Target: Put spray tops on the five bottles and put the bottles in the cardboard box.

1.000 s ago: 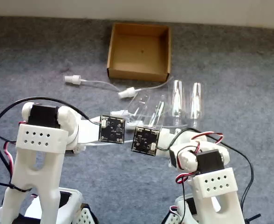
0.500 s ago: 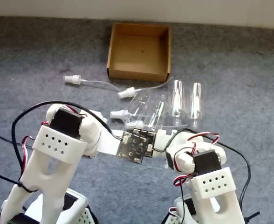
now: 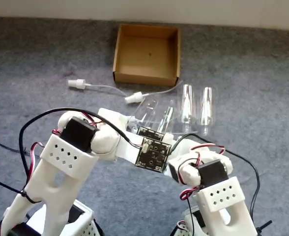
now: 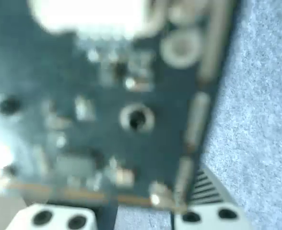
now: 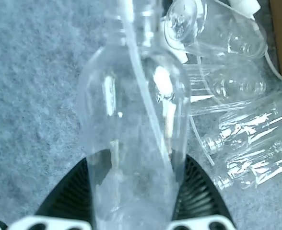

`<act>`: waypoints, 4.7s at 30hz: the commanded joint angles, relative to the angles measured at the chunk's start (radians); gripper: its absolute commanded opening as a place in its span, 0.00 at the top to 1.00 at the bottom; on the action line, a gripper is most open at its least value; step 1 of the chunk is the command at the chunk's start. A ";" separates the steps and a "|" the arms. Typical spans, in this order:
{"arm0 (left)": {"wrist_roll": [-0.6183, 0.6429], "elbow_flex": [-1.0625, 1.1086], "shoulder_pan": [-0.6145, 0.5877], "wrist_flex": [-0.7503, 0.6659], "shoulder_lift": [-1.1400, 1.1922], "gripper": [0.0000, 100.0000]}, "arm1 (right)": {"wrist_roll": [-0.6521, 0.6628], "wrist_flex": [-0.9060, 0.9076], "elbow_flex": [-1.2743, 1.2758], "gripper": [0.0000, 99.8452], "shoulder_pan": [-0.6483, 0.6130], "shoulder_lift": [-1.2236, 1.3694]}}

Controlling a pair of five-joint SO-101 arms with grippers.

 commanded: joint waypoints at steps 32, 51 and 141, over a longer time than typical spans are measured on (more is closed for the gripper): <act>0.020 -0.039 -0.001 -0.106 -0.025 1.00 | -0.364 -0.197 0.265 1.00 -0.076 -0.367; 0.020 -0.179 0.120 -0.014 -0.019 0.99 | -0.365 -0.354 0.588 1.00 -0.076 -0.785; 1.387 -0.308 -0.349 -0.261 -0.025 0.85 | -1.313 -0.926 0.329 1.00 0.285 -0.786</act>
